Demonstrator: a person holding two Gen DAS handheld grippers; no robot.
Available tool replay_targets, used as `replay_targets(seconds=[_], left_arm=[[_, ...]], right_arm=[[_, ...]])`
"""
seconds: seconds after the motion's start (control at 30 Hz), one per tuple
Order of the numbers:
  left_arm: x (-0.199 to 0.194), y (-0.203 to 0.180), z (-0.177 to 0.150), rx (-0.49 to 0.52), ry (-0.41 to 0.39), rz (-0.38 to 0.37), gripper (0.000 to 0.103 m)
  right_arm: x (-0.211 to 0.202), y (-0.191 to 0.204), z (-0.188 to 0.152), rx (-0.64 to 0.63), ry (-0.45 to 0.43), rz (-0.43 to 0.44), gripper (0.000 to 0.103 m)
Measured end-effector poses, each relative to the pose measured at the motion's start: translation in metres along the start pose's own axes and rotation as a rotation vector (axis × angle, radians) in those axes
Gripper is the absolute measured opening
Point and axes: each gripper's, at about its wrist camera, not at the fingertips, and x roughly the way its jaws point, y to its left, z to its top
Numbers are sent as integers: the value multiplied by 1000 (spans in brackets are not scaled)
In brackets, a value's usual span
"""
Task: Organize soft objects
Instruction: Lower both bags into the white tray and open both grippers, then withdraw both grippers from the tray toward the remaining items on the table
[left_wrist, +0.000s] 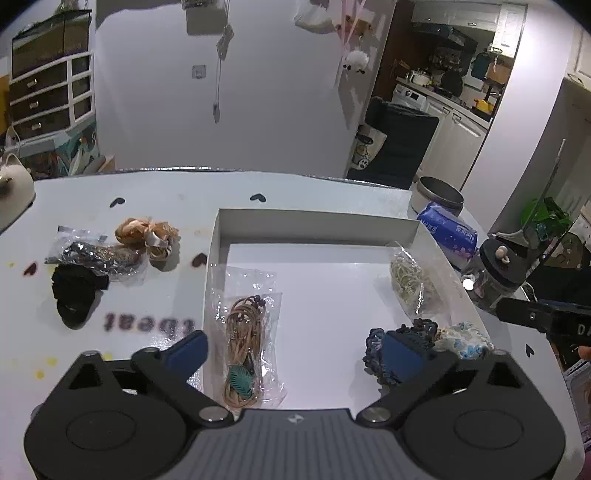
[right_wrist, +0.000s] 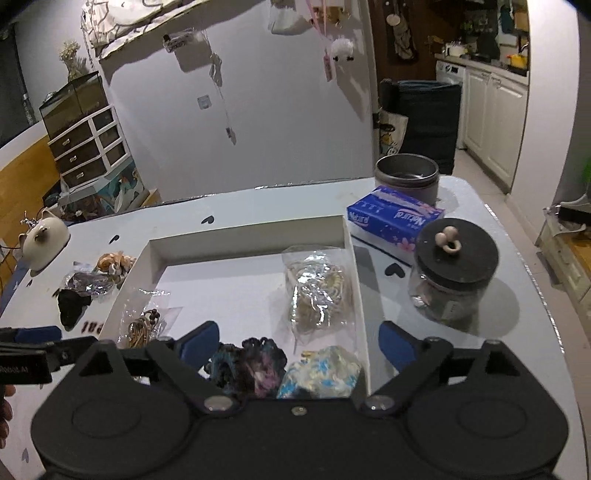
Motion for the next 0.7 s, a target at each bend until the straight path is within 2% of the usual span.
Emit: replay_targets(seconds=[0.1,0.27,0.7], left_arm=[[-5,-1,-2,7,-9,-3,103],[-16,0,-8,11,-43,-4,103],[-36,25,-14,32,-78,-25,103]], right_arm=[[-11,3,-6,-3,-24,-4,103],[-23,9,-16,-42,-57,-14,103],[-46,29,-30,-6,-113,-67,103]])
